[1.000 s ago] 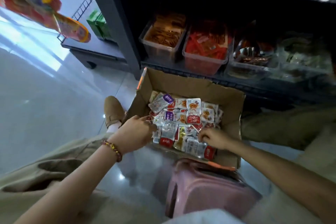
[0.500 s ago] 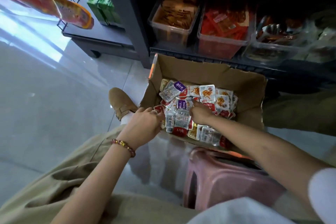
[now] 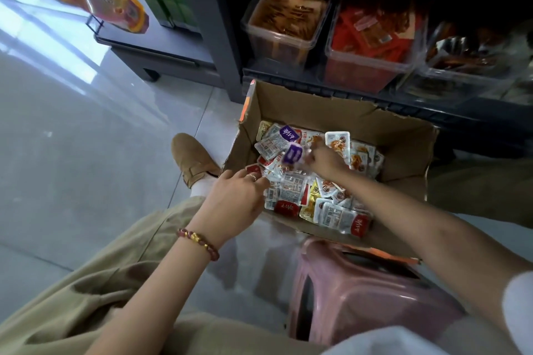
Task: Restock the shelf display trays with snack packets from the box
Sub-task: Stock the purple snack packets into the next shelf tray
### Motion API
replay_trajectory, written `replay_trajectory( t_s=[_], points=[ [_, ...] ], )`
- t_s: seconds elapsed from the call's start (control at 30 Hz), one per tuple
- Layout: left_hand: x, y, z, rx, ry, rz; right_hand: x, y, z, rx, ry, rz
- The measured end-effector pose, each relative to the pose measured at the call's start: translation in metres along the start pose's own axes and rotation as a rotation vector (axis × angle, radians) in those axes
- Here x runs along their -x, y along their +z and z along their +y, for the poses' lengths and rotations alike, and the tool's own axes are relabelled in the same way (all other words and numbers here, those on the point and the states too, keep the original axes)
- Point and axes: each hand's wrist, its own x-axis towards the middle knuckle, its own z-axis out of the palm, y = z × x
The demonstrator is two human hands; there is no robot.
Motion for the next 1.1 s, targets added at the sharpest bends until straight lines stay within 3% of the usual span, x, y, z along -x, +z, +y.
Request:
replay_trajectory(
  t_s=[0.1,0.17,0.23,0.33,0.5,0.57,0.63,0.77,0.9,1.1],
  points=[
    [0.001,0.001,0.002,0.192,-0.067,-0.006,0.001,-0.029,-0.005,-0.280,-0.044,0.096],
    [0.000,0.003,0.005,0.412,-0.117,0.016,0.011,-0.049,-0.016,-0.585,-0.013,0.060],
    [-0.002,0.006,0.010,0.651,-0.172,0.008,0.029,-0.062,-0.030,-0.877,-0.014,-0.096],
    [-0.006,0.009,0.016,0.920,-0.229,0.036,0.055,-0.066,-0.050,-1.030,-0.033,-0.342],
    [-0.014,0.011,0.012,0.991,-0.326,0.241,0.083,-0.042,-0.065,-1.191,-0.023,-0.619],
    [-0.014,0.014,0.007,0.843,-0.371,0.210,0.078,-0.028,-0.066,-1.093,-0.029,-0.637],
    [-0.013,0.016,0.005,0.734,-0.423,0.193,0.056,-0.013,-0.064,-0.848,-0.049,-0.488],
    [-0.015,0.011,0.003,0.689,-0.509,0.235,-0.008,0.012,-0.051,-0.024,-0.161,-0.182],
    [-0.016,0.003,-0.005,0.747,-0.553,0.281,-0.053,0.023,-0.044,0.481,-0.268,-0.192],
    [-0.015,0.001,-0.009,0.761,-0.571,0.276,-0.048,0.040,-0.040,0.677,-0.332,-0.129]
  ],
)
